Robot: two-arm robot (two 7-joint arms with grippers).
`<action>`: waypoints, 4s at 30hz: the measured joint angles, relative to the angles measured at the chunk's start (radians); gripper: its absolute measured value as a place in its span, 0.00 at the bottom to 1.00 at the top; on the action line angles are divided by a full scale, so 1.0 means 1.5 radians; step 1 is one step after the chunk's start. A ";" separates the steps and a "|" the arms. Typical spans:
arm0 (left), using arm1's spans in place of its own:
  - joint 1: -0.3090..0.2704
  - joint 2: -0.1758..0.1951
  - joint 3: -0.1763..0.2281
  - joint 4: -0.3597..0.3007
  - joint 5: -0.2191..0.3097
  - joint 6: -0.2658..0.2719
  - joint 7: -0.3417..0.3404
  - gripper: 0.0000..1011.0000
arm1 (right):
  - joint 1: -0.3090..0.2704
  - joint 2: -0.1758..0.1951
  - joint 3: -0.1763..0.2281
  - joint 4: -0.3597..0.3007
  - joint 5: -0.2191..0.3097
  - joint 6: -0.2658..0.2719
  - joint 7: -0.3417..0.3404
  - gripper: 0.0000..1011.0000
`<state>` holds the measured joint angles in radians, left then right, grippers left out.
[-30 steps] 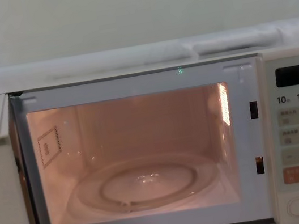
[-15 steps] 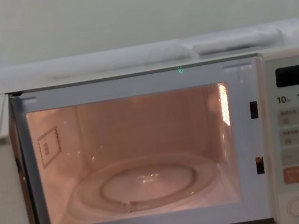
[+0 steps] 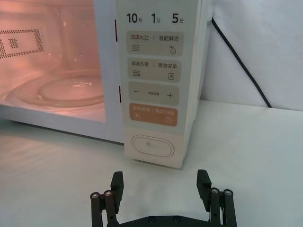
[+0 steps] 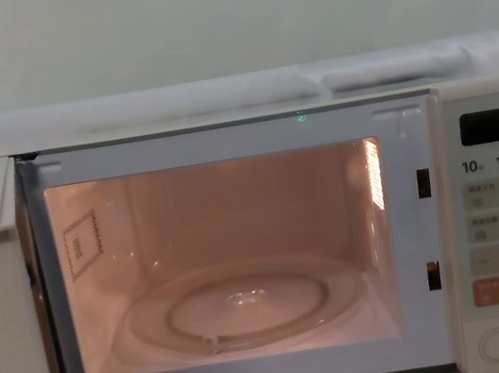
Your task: Press the button to open the microwave door with one hand; close the microwave door with the other hand.
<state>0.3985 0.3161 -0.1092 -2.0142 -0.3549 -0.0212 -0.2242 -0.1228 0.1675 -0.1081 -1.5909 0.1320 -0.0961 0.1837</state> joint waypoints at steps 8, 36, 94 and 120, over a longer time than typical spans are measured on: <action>0.032 0.046 -0.046 -0.035 -0.066 0.000 -0.061 0.00 | 0.000 0.000 0.000 0.000 0.000 0.000 0.000 0.99; -0.032 0.137 0.038 -0.033 -0.068 0.000 -0.096 0.00 | 0.000 0.000 0.000 0.000 0.000 0.000 0.000 0.99; -0.313 0.043 0.242 0.106 0.053 0.062 -0.043 0.00 | 0.000 0.000 0.000 0.000 0.000 0.000 0.000 0.99; -0.407 -0.008 0.267 0.204 0.080 0.074 -0.036 0.00 | 0.000 0.000 0.000 0.000 0.000 0.000 0.000 0.99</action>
<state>-0.2123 0.3037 0.2917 -1.7087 -0.2348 0.0904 -0.2786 -0.1228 0.1675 -0.1080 -1.5909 0.1320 -0.0961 0.1837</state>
